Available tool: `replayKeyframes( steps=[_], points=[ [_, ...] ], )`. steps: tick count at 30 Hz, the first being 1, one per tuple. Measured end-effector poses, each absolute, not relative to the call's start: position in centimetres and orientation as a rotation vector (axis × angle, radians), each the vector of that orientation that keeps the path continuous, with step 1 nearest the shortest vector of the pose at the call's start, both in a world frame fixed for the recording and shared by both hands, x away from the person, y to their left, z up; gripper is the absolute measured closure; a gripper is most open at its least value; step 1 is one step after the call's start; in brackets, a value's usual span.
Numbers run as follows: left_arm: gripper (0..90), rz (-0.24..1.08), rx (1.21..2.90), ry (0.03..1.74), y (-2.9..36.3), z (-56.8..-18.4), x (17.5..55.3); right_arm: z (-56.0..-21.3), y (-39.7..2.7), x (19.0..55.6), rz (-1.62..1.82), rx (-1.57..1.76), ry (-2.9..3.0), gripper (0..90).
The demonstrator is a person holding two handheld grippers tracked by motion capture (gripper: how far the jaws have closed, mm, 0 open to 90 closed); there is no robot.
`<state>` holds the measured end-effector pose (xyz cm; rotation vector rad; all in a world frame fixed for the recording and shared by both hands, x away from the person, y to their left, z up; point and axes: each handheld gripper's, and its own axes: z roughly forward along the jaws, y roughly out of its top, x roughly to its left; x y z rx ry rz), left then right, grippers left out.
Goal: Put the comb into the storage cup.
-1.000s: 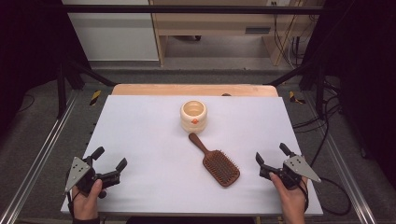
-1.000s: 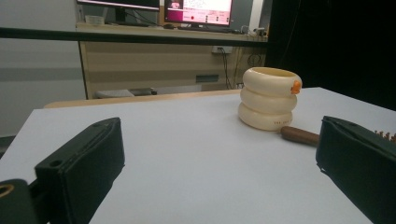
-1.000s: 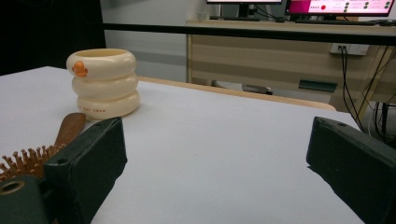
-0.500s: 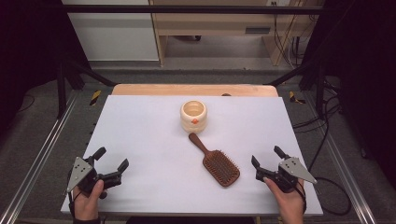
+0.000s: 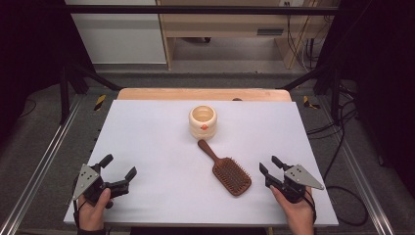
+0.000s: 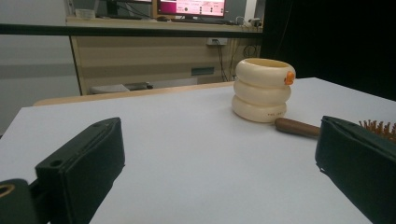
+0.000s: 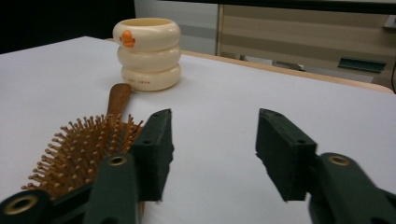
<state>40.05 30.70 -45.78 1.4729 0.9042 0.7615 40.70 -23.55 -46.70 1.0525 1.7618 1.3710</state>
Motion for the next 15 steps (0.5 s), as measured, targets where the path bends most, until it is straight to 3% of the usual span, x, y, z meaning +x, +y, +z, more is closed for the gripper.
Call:
replayKeyframes(
  steps=[4,15],
  points=[
    [1.4,0.757,1.470,0.901,30.74,-45.71,39.96,-46.83,-23.12,40.81,1.353,1.016,1.804,62.9],
    [1.5,0.749,1.480,0.922,30.76,-45.99,40.16,-47.05,-22.79,40.79,1.349,0.972,1.844,80.6]
  ],
)
